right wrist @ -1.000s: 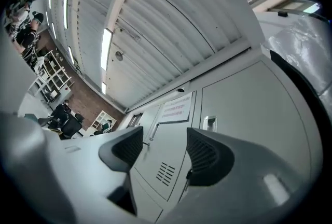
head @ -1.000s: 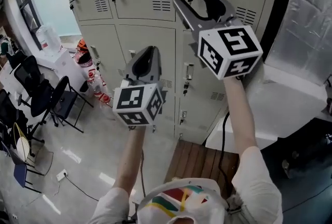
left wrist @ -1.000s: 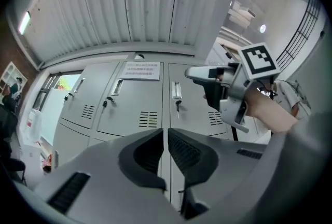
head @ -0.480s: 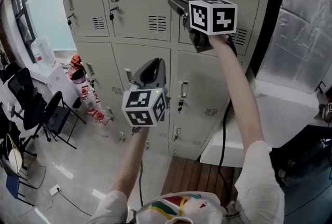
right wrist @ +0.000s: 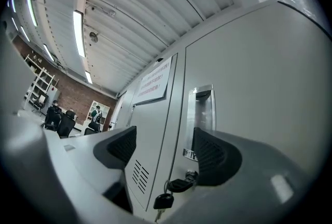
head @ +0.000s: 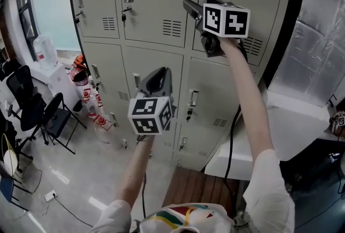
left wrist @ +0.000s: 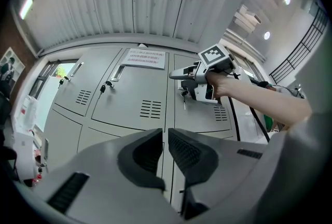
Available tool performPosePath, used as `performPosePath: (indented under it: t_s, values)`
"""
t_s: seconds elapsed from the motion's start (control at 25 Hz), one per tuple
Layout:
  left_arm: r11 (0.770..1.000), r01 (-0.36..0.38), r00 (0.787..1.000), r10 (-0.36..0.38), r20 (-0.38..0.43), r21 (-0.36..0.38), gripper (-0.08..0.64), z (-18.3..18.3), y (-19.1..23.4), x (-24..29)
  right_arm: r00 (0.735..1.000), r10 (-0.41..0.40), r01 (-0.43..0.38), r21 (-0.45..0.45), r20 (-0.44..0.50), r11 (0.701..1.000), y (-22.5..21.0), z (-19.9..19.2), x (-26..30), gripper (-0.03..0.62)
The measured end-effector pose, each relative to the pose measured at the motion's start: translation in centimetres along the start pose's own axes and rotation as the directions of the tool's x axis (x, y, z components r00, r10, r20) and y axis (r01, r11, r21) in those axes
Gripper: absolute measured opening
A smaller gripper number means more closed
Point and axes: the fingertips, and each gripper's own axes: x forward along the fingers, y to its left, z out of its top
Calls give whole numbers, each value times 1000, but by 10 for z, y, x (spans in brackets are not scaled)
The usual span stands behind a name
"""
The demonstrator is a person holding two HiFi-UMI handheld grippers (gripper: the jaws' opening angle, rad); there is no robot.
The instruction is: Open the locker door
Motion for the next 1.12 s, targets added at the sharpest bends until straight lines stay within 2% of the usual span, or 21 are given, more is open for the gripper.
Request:
performPosePath:
  t_s: [0.08, 0.16, 0.28, 0.48, 0.72, 0.92, 1.12]
  values:
    - [1000, 15, 1000, -15, 4, -4, 30, 3, -1, 1, 1000, 8, -8, 0, 1, 1000, 2, 0, -2, 334]
    - [999, 46, 999, -46, -4, -8, 77, 6, -6, 5, 1000, 16, -16, -13, 0, 1000, 5, 1, -7, 334]
    - [995, 99, 995, -99, -13, -8, 107, 8, -19, 11, 999, 42, -42, -45, 5, 998, 16, 4, -16, 334]
    - [972, 228, 972, -231, -43, -62, 176, 4, -52, 29, 996, 91, -90, -115, 0, 989, 36, 10, -38, 334]
    - [957, 271, 958, -279, -67, -100, 196, 2, -70, 51, 996, 94, -90, -236, 4, 968, 54, 14, -71, 334]
    - [943, 309, 946, -319, -65, -126, 201, 2, -84, 54, 992, 126, -119, -248, 12, 961, 63, 19, -94, 334]
    - [928, 361, 927, -368, -73, -93, 197, 1, -100, 49, 990, 140, -126, -270, 33, 955, 67, 23, -111, 334]
